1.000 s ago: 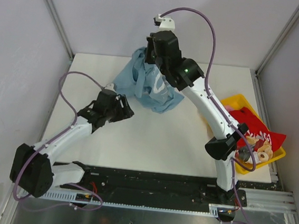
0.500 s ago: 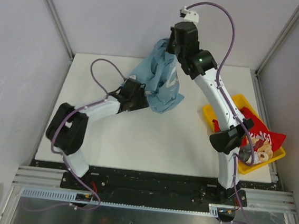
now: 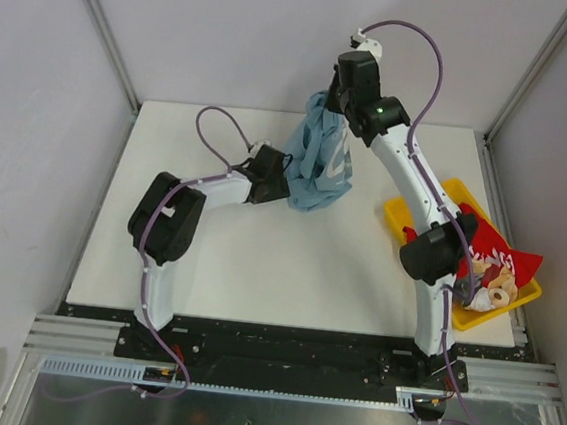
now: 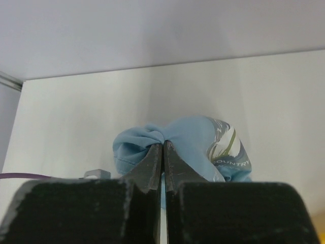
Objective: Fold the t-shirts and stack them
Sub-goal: Flatten out the tshirt
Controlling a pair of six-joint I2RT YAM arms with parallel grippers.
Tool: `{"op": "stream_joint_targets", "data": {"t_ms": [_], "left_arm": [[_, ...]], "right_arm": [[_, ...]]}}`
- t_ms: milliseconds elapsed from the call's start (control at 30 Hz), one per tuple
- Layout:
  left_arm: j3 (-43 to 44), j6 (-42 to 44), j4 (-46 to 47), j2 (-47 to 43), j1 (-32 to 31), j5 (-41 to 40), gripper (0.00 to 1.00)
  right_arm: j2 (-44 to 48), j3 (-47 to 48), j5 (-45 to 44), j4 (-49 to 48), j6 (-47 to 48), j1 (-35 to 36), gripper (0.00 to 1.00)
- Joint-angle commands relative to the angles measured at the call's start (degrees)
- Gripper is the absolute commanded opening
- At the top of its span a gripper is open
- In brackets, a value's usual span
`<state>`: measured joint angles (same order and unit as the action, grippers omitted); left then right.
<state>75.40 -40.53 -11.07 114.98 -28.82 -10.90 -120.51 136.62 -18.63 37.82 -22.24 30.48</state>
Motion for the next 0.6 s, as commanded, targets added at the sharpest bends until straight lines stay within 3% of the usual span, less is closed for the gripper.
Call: {"op": "stream_joint_targets", "data": {"t_ms": [0, 167, 267, 333, 467, 567], "left_arm": [[4.0, -0.1, 0.8, 1.3, -0.5, -1.7, 0.62], [6.1, -2.2, 0.7, 2.8, -1.2, -1.9, 0.6], [7.3, -4.9, 0.8, 4.0, -1.3, -1.9, 0.53], [7.9, -6.6, 0.8, 4.6, -1.4, -1.9, 0.41], [7.5, -7.5, 0.8, 2.5, -1.6, -2.6, 0.06], [4.1, -7.3, 0.8, -2.8, -1.6, -4.8, 0.01]], "right_arm": [[1.4, -1.4, 1.0, -3.1, -1.3, -1.4, 0.0], [1.5, -2.5, 1.6, -3.1, -1.6, -1.6, 0.0], [1.6, -2.6, 1.8, -2.7, -1.7, -1.7, 0.0], [1.9, -3.4, 1.5, -2.5, -1.3, -1.7, 0.0], [2.7, -4.7, 0.3, -2.4, -0.3, -2.3, 0.0], [2.7, -4.7, 0.7, -2.1, -0.7, -3.7, 0.0]]}}
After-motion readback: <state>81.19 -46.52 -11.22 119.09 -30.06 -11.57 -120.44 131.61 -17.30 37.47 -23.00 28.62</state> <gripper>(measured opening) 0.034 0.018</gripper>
